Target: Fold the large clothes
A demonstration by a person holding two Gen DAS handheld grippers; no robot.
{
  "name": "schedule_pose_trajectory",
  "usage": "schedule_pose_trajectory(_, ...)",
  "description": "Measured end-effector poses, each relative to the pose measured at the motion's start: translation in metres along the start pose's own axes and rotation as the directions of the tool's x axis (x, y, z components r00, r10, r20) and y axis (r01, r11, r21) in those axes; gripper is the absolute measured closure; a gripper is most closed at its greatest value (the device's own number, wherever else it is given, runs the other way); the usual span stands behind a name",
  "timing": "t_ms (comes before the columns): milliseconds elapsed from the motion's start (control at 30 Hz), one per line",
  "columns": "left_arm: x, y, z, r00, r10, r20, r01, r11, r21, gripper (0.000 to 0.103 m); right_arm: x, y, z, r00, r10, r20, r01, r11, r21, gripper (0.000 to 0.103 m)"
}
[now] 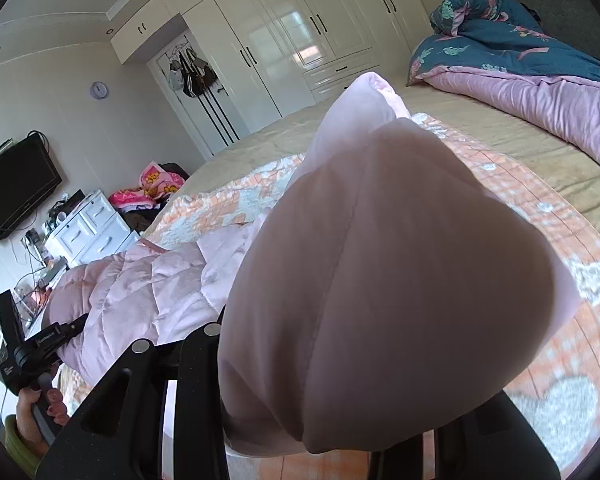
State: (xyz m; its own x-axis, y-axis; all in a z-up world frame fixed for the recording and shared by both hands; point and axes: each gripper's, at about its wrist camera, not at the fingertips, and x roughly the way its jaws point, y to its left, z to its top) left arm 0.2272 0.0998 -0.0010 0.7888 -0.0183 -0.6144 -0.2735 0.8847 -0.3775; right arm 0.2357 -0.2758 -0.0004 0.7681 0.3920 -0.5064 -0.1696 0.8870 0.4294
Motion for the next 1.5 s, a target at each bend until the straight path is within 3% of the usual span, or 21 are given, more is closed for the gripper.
schedule_pose_trajectory(367,-0.019,0.009,-0.034,0.999,0.038,-0.026,-0.037,0.998,0.047,0.071,-0.018,-0.005,-0.030,0.999,-0.028,-0.039,0.029,0.999,0.028,0.070)
schedule_pose_trajectory(700,-0.013,0.017,-0.051,0.995,0.078,-0.061,-0.075,0.996,0.049,0.065,-0.002,-0.022,-0.049,0.982,-0.122,-0.142,0.138,0.985,0.107,0.061)
schedule_pose_trajectory(900,-0.007,0.021,-0.054,0.992,0.094,-0.083,-0.091,0.995,0.038,0.058,0.006,-0.037,-0.059,0.970,-0.138,-0.202,0.176,0.968,0.180,0.044)
schedule_pose_trajectory(967,-0.007,0.020,-0.056,0.992,0.098,-0.086,-0.094,0.995,0.042,0.056,0.005,-0.041,-0.060,0.966,-0.147,-0.213,0.192,0.959,0.208,0.034)
schedule_pose_trajectory(1067,-0.009,0.024,-0.057,0.990,0.096,-0.099,-0.093,0.995,0.029,0.050,0.000,-0.045,-0.065,0.957,-0.171,-0.234,0.228,0.943,0.242,0.010)
schedule_pose_trajectory(1200,-0.020,0.025,-0.060,0.989,0.094,-0.113,-0.092,0.995,0.025,0.042,-0.016,-0.043,-0.069,0.958,-0.176,-0.228,0.233,0.938,0.255,0.008)
schedule_pose_trajectory(1500,-0.058,0.024,-0.070,0.990,0.096,-0.106,-0.091,0.994,0.057,0.018,-0.068,-0.020,-0.072,0.968,-0.210,-0.140,0.231,0.960,0.160,0.004)
